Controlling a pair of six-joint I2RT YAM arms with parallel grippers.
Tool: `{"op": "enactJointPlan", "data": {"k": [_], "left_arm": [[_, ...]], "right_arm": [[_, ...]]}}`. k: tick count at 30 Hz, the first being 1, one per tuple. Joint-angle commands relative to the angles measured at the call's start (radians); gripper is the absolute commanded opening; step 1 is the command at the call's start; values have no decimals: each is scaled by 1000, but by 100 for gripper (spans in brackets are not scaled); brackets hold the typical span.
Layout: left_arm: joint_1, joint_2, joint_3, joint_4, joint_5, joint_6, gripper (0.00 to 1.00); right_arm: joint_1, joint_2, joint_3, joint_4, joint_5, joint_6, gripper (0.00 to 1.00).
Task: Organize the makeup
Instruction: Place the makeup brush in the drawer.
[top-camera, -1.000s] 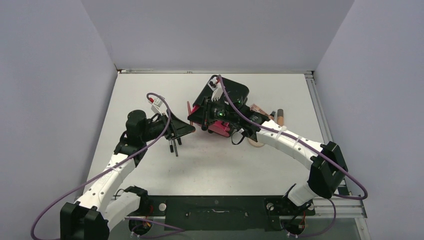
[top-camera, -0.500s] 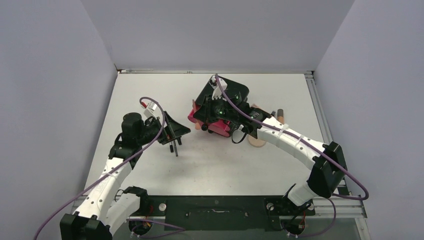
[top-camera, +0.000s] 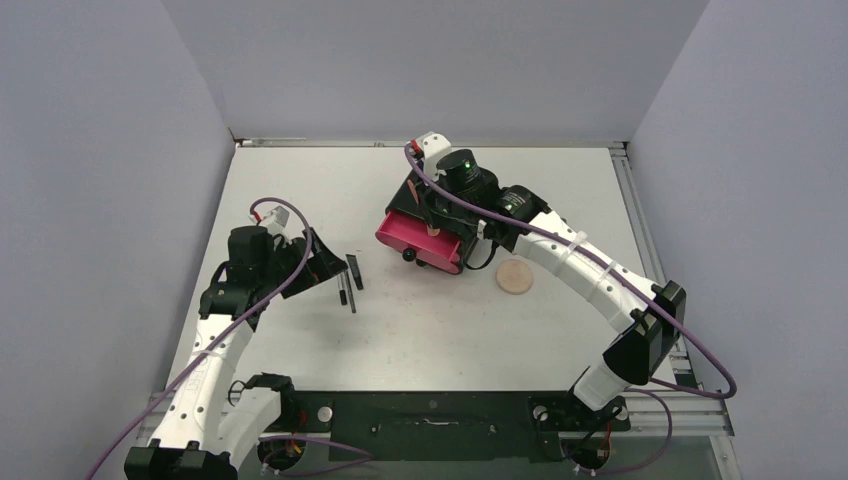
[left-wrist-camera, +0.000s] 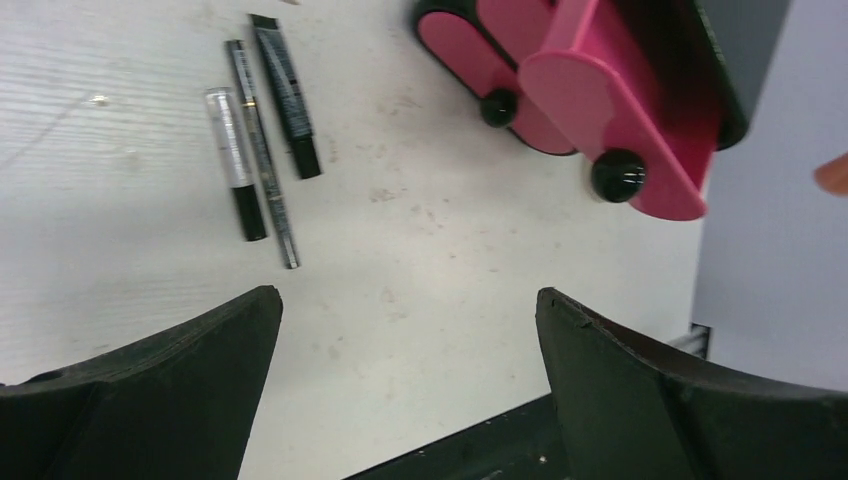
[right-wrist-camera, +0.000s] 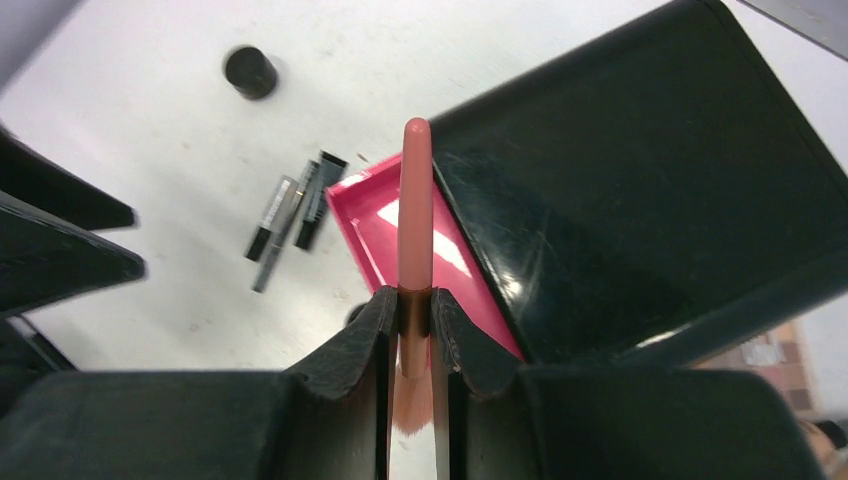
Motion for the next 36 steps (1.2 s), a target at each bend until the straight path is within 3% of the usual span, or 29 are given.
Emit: {"op": "enactJointPlan", "data": {"k": [1,13,18,36], "left_arm": [[6,2,73,-131,-192,134,96],[7,-35,-20,-27,-230,123,96],[7,-18,-37,16,-180,121,96],[35,2,-39,24,-175,127,96]], "right_arm": [[-3,41,47,-115,91,-125,8],[19,150,152,-210,107,-248,9],[29,177,170,-216,102,-265,9],[48,270,243,-288,163,-316,11]]}}
